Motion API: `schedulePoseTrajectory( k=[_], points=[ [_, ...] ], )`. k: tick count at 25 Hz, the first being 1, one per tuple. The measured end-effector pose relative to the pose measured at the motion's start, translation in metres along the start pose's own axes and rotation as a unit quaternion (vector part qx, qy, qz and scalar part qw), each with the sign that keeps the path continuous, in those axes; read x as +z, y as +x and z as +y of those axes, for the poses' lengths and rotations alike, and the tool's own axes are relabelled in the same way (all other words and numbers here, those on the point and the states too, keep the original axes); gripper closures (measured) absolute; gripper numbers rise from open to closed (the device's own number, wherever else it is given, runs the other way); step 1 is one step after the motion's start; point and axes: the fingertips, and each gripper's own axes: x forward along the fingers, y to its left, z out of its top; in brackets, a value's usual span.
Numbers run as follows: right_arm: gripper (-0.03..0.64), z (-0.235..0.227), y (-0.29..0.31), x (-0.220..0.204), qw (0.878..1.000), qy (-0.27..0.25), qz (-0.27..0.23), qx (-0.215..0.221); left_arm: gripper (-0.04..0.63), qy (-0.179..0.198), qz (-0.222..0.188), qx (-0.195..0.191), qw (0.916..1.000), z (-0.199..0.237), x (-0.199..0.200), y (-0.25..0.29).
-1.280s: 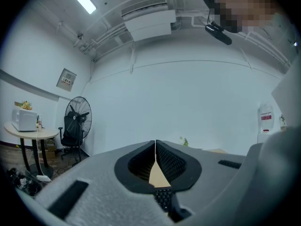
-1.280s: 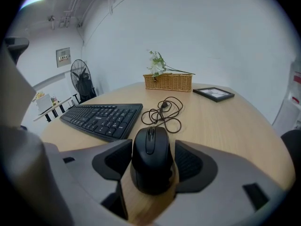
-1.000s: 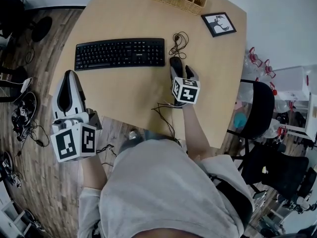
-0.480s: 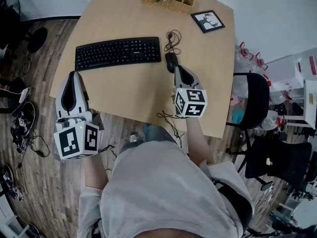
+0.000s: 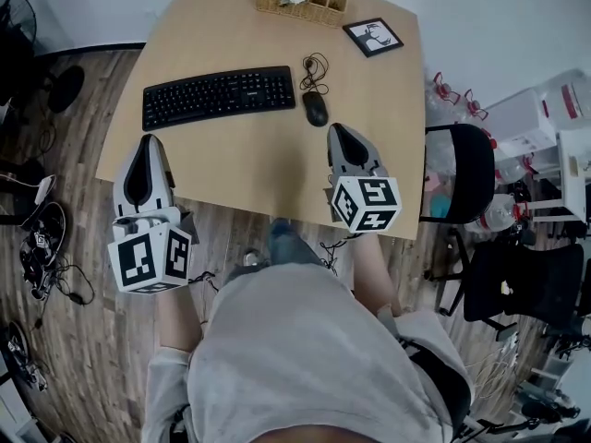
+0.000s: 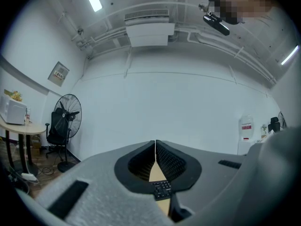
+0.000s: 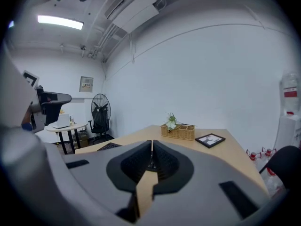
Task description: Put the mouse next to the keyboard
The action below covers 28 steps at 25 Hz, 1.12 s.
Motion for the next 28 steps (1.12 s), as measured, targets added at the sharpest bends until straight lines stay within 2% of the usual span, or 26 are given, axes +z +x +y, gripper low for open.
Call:
schedulePoseTrajectory(
  k=[12, 28],
  points=[
    [0.6, 0.029, -0.066, 0.052, 0.998, -0.007, -0.067, 0.006, 0.581, 0.008, -0.004, -0.028, 0.9996, -0.012, 0.005, -0.036],
    [0.6, 0.057, -0.126, 0.085, 0.991, -0.063, -0.115, -0.002, 0.581, 0.017, -0.02, -0.048, 0.9985, -0.028, 0.02, -0.073]
  ],
)
